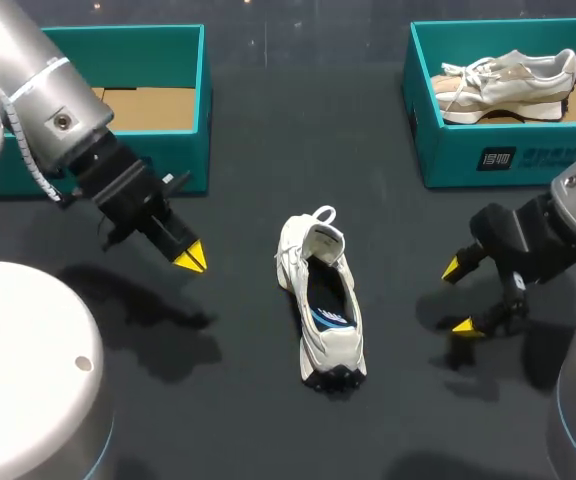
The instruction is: Take the shoe out of the shoebox, open the shoe tongue, remove and reinsert the insole, then place the shoe into the shoebox
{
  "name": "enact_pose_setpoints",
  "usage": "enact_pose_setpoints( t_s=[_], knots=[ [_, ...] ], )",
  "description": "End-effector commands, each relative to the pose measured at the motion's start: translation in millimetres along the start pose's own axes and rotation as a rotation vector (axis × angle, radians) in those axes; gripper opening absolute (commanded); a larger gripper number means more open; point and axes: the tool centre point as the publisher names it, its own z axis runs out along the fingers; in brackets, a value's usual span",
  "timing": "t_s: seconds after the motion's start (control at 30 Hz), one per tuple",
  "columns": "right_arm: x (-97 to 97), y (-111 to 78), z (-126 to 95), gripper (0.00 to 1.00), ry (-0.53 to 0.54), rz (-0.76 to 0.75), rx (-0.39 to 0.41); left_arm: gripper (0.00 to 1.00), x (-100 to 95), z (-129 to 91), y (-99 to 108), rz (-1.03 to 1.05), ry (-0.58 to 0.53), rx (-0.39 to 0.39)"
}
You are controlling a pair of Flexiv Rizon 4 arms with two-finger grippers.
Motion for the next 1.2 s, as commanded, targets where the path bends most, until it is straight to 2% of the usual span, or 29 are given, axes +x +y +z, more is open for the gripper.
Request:
enact_pose_setpoints(
  t_s=[0.03, 0.47, 0.7, 1.0, 1.2],
  knots=[
    [2.1, -0.3, 0, 1.0, -0.003, 0.0, 0.001, 0.0, -2.2, 1, 2, 0.0, 0.015, 0.001],
    [2.1, -0.3, 0, 1.0, -0.003, 0.0, 0.001, 0.0, 7.0, -30, 13, 0.049, 0.094, -0.031],
    [-0.5, -11.0, -20, 1.0, -0.028, 0.041, 0.028, 0.0, 5.3, -41, 18, 0.081, 0.131, -0.057],
    [-1.5, -33.5, -36, 1.0, -0.051, 0.111, 0.038, 0.0, -10.3, -42, 19, 0.134, 0.188, -0.069],
    [-1.5, -33.5, -36, 1.0, -0.051, 0.111, 0.038, 0.0, -30.8, -35, 14, 0.183, 0.246, -0.09]
  ],
)
